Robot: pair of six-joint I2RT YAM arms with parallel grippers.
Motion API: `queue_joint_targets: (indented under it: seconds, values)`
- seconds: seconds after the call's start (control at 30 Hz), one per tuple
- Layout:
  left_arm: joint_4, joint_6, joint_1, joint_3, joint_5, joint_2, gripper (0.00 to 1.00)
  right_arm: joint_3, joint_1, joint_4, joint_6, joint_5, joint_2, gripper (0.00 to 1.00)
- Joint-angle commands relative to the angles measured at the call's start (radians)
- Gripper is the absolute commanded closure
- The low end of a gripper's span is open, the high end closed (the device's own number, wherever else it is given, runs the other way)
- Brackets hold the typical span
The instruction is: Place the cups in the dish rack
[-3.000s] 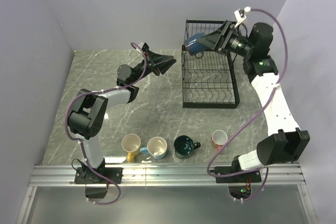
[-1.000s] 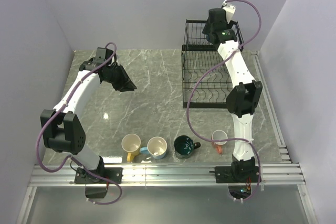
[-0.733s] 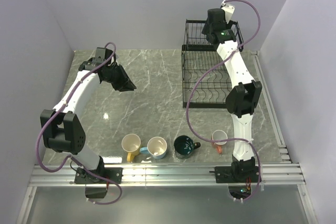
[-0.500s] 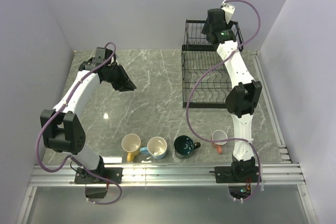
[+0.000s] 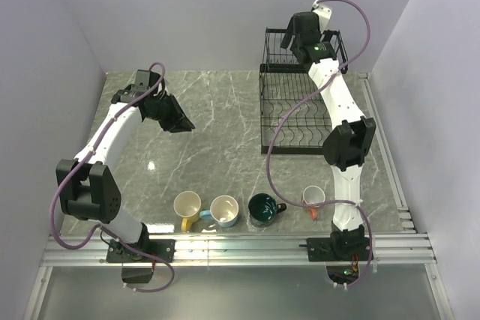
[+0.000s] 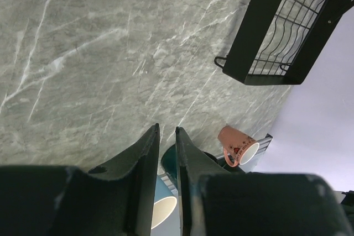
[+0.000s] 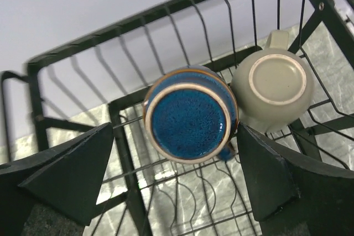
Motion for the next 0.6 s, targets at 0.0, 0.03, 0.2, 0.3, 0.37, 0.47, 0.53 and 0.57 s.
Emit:
queue_joint_targets:
  seconds: [0.0, 0.03, 0.2, 0.3, 0.37, 0.47, 0.53, 0.57]
  values:
    - [0.029, 0.001, 0.002, -0.010, 0.020, -0.060, 0.76, 0.020, 0.025, 0.010, -0.024, 0.041, -0.116, 0.01]
    - [0.031, 0.000, 0.002, -0.013, 0.022, -0.068, 0.76, 0.023, 0.028, 0.006, -0.027, 0.055, -0.136, 0.01]
    - [0.044, -0.014, 0.002, -0.045, 0.042, -0.095, 0.76, -0.003, 0.028, 0.009, -0.070, 0.081, -0.222, 0.00]
    - [0.058, -0.026, -0.001, -0.071, 0.054, -0.111, 0.76, -0.050, 0.028, 0.019, -0.101, 0.098, -0.302, 0.00]
    - [0.069, -0.035, -0.009, -0.080, 0.057, -0.120, 0.76, -0.063, 0.028, 0.000, -0.102, 0.109, -0.354, 0.00]
    - [0.083, -0.043, -0.027, -0.093, 0.069, -0.128, 0.76, -0.102, 0.028, -0.060, -0.078, 0.124, -0.429, 0.00]
    - [0.087, -0.046, -0.038, -0.094, 0.074, -0.129, 0.76, -0.179, 0.027, -0.107, -0.040, 0.130, -0.507, 0.00]
    - [0.092, -0.045, -0.051, -0.091, 0.073, -0.129, 0.76, -0.254, 0.025, -0.125, 0.003, 0.117, -0.536, 0.00]
